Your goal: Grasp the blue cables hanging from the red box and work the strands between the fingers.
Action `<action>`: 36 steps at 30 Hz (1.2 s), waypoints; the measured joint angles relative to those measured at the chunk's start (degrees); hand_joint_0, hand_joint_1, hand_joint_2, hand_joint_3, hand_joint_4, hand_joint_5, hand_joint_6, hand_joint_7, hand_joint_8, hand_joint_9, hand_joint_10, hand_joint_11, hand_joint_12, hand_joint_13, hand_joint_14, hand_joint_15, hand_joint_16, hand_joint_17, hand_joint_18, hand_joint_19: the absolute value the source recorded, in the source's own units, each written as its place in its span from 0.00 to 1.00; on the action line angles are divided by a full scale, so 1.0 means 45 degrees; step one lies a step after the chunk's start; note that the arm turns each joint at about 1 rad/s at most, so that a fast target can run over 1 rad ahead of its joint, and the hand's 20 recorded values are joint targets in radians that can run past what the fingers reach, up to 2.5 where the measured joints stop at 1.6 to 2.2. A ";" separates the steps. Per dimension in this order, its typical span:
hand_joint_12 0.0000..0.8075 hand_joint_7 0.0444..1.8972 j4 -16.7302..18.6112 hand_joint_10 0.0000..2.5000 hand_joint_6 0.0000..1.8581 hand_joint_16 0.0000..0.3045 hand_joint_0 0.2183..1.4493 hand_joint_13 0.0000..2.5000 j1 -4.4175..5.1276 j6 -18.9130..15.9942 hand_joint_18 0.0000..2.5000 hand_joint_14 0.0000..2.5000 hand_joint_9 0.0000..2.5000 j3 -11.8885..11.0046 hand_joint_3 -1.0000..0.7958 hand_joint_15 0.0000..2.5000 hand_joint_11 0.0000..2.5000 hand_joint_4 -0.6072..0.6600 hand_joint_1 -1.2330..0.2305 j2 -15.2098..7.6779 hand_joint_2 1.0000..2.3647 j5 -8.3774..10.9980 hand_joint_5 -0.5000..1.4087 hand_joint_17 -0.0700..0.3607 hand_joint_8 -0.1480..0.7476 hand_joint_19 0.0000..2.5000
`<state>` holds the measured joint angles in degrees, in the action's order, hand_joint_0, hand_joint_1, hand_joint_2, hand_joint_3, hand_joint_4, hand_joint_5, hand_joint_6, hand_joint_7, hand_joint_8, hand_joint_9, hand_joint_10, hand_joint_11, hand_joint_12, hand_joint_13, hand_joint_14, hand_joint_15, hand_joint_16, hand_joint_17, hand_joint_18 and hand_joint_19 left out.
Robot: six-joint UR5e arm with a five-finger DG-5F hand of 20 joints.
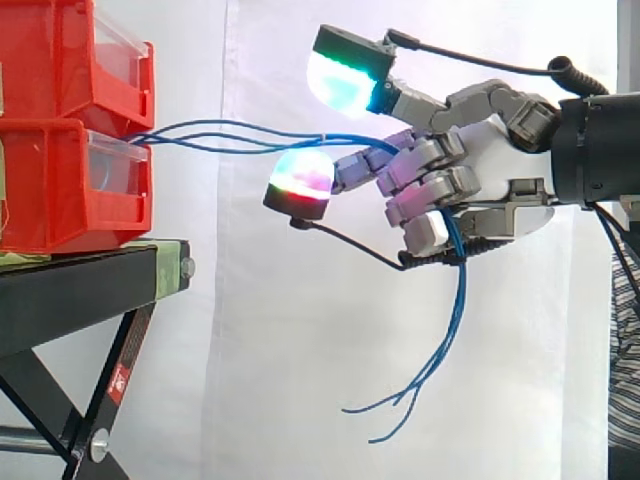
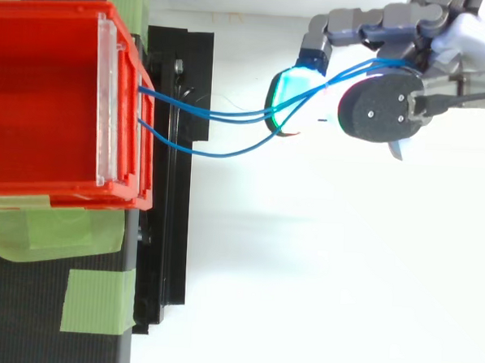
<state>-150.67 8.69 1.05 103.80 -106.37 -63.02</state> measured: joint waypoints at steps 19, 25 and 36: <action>0.73 0.72 0.0978 1.00 0.00 0.84 0.50 0.78 0.0018 0.2446 1.00 1.00 0.70 0.0000 0.11 0.64 1.00 0.69 0.41 -0.0014 0.01 0.1654 0.44 0.61 0.70 0.23; 0.73 0.73 0.1412 1.00 0.00 0.84 0.51 0.78 0.0034 0.3151 1.00 1.00 0.70 0.0000 0.11 0.64 1.00 0.68 0.41 -0.0014 0.01 0.1992 0.43 0.61 0.70 0.23; 0.73 0.73 0.1396 1.00 0.02 0.84 0.49 0.78 0.0158 0.3186 1.00 1.00 0.70 0.0002 0.09 0.64 1.00 0.69 0.36 -0.0013 0.01 0.2021 0.40 0.61 0.70 0.23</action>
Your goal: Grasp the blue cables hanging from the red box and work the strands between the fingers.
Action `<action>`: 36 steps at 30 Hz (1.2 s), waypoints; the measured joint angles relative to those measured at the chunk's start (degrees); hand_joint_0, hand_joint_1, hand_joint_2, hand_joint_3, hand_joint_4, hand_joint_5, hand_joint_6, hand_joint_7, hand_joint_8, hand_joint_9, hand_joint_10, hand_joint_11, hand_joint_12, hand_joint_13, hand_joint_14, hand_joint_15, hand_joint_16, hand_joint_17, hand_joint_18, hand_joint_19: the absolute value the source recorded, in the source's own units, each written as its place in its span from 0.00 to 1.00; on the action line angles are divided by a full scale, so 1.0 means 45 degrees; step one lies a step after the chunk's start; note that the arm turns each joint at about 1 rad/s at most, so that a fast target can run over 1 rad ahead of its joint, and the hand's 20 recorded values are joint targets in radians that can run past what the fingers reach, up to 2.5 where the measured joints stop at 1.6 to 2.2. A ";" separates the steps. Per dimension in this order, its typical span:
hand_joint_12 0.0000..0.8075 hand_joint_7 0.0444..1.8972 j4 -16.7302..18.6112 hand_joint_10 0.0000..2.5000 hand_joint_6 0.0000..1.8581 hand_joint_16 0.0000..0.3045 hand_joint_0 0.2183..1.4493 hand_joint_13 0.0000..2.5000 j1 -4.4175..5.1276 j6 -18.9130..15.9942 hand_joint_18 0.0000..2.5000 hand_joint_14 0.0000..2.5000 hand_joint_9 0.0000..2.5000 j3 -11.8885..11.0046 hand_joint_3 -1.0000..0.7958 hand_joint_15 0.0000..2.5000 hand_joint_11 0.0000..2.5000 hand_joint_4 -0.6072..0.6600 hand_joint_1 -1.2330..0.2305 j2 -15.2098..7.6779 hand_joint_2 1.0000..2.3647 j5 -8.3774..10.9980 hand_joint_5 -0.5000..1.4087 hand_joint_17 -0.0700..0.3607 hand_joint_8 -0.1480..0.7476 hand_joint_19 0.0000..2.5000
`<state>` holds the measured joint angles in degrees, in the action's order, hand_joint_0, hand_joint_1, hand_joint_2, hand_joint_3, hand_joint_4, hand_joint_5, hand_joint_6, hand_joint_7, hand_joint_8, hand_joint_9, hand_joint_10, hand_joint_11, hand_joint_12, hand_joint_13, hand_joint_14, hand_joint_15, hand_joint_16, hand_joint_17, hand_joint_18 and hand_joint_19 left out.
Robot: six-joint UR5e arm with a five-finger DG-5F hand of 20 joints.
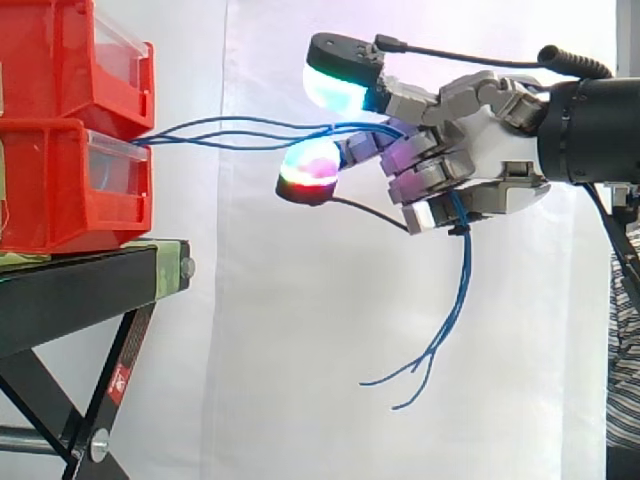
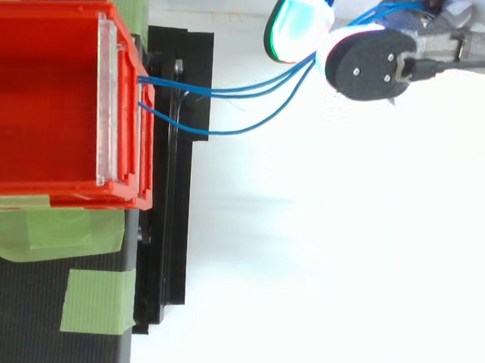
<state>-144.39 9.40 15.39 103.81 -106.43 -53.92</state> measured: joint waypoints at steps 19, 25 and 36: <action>0.73 0.66 -0.0044 1.00 0.30 0.84 0.55 0.78 0.0504 -0.0052 1.00 1.00 0.70 -0.0003 0.24 0.64 1.00 0.68 0.35 0.0007 0.01 0.0031 0.33 0.61 0.70 0.23; 0.73 0.64 -0.0049 1.00 0.37 0.84 0.54 0.78 0.0666 -0.0060 1.00 1.00 0.70 -0.0003 0.34 0.64 1.00 0.66 0.36 0.0004 0.02 0.0211 0.32 0.61 0.70 0.23; 0.73 0.60 -0.0021 1.00 0.43 0.84 0.54 0.78 0.0778 -0.0060 1.00 1.00 0.70 -0.0002 0.50 0.64 1.00 0.67 0.37 -0.0001 0.02 0.0316 0.32 0.61 0.70 0.23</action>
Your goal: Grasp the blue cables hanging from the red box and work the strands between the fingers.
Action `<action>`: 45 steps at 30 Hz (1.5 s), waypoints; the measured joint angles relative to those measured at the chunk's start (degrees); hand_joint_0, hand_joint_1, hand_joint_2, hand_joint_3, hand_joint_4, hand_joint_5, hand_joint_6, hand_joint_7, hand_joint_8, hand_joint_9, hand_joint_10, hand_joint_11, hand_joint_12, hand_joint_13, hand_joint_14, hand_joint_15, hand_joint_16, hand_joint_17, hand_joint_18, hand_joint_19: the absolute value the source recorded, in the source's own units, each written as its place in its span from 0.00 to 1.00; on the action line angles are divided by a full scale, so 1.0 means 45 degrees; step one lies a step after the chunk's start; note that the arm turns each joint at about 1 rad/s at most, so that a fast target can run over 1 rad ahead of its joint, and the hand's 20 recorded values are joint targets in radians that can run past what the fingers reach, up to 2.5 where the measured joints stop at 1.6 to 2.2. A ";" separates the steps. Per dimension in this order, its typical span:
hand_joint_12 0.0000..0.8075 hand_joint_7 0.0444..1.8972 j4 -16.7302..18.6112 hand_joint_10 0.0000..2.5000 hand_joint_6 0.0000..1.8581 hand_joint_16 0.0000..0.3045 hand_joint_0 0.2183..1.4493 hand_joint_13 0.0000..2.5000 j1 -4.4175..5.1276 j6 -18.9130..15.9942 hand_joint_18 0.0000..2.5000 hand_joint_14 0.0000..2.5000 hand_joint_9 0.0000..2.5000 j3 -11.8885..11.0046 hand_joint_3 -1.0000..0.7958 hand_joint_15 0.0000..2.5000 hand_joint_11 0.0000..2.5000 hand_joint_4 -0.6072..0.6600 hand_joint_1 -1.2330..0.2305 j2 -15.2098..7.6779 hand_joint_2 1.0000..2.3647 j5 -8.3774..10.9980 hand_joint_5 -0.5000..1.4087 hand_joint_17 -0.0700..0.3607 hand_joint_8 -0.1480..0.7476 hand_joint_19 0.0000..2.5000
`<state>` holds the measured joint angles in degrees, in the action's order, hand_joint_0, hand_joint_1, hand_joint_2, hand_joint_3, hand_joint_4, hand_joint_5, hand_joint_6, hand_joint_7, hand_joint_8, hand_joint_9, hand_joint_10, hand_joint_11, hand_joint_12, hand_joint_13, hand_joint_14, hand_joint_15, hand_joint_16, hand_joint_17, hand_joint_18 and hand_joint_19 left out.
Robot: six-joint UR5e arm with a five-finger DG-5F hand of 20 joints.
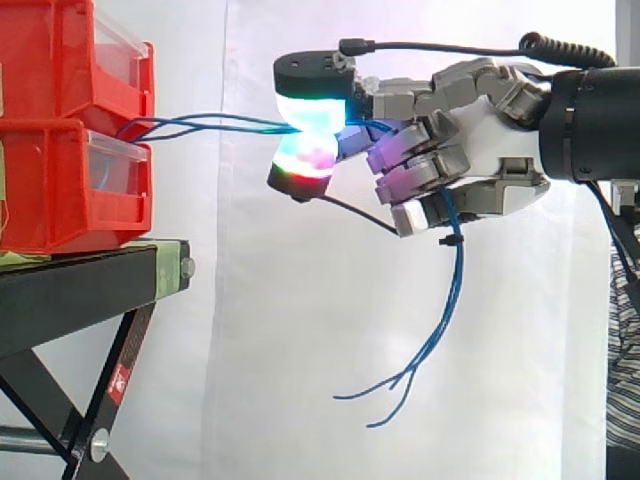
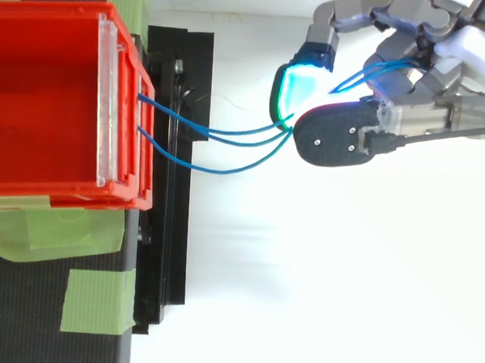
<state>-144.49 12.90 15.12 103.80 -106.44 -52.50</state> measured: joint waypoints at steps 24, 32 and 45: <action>0.73 0.63 0.0340 1.00 0.32 0.84 0.56 0.78 0.0054 0.0000 1.00 1.00 0.70 0.0002 0.66 0.64 1.00 0.65 0.40 0.0000 0.01 0.0082 0.36 0.61 0.70 0.23; 0.73 0.60 0.0604 1.00 0.39 0.84 0.57 0.78 0.0155 -0.0005 1.00 1.00 0.70 0.0001 0.70 0.64 1.00 0.64 0.35 0.0000 0.00 0.0246 0.34 0.61 0.70 0.23; 0.73 0.75 0.0615 1.00 0.00 0.84 0.60 0.78 0.0235 -0.0019 1.00 1.00 0.70 0.0004 0.67 0.64 1.00 0.72 0.44 0.0000 0.00 0.0356 0.54 0.61 0.70 0.23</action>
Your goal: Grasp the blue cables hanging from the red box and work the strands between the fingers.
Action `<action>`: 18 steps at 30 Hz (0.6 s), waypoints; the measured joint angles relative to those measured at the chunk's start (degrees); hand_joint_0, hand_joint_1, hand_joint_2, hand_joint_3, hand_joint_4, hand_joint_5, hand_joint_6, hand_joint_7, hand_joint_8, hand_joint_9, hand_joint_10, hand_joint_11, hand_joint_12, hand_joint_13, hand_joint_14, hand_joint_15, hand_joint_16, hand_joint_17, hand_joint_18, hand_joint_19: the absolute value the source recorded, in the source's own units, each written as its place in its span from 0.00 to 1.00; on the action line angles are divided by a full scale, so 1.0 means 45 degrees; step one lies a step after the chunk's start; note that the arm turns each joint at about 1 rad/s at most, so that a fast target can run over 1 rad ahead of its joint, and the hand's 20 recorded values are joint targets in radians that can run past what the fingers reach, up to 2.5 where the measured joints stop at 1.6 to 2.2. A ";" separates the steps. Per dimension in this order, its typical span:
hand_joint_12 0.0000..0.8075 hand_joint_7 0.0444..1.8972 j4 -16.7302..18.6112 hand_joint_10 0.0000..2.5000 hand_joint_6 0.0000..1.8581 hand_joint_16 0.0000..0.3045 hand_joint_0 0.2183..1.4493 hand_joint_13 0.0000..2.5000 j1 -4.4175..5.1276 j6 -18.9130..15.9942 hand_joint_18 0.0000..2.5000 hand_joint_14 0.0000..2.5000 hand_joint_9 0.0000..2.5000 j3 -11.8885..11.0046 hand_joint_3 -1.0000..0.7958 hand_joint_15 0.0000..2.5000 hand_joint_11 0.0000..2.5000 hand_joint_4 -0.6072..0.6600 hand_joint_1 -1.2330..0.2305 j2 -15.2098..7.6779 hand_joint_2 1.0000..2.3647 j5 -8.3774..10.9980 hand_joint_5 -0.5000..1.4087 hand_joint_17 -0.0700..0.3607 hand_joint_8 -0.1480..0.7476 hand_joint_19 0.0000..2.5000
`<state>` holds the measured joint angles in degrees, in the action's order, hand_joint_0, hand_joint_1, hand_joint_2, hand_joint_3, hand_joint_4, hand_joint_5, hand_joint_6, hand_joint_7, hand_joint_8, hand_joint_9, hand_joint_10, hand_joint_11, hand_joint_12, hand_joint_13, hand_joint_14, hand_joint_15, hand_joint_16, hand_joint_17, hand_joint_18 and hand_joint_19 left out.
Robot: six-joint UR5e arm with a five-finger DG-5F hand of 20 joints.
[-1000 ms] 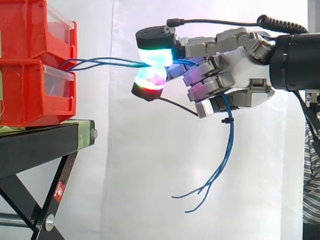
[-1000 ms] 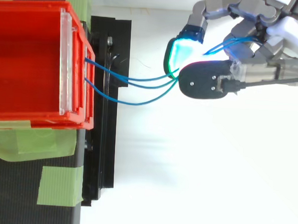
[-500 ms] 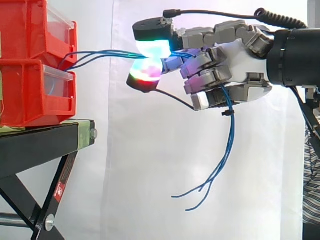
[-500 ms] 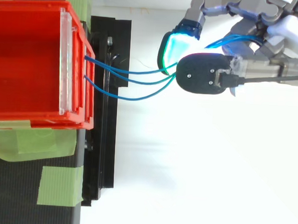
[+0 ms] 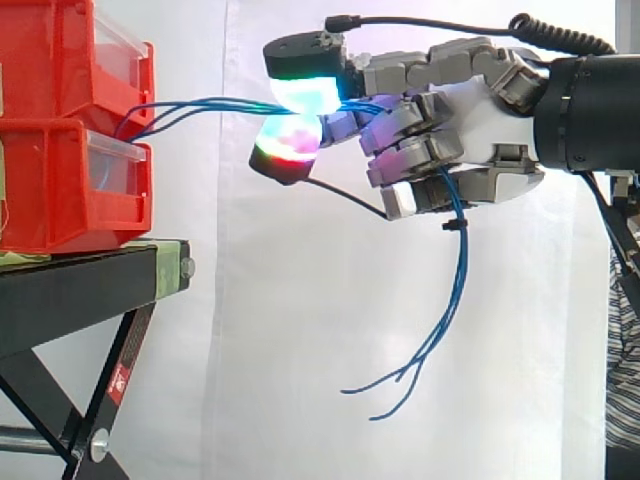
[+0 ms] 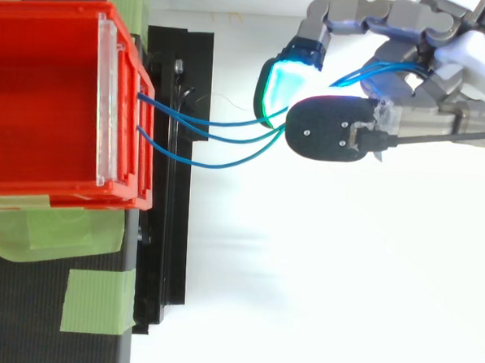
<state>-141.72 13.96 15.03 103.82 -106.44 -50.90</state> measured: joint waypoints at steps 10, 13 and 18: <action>0.73 0.75 -0.0009 1.00 0.01 0.84 0.65 0.78 0.0004 -0.0010 1.00 1.00 0.70 0.0006 0.77 0.64 1.00 0.68 0.37 0.0001 0.06 0.0003 0.55 0.61 0.70 0.23; 0.73 0.77 0.0003 1.00 0.00 0.84 0.54 0.78 0.0004 -0.0004 1.00 1.00 0.70 0.0005 0.68 0.64 1.00 0.72 0.34 0.0000 0.06 0.0003 0.55 0.61 0.70 0.23; 0.73 0.72 0.0001 1.00 0.01 0.84 0.67 0.78 0.0005 -0.0001 1.00 1.00 0.70 0.0002 0.75 0.64 1.00 0.71 0.38 0.0000 0.00 0.0007 0.54 0.61 0.70 0.23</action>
<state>-141.71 13.98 15.03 103.83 -106.44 -50.87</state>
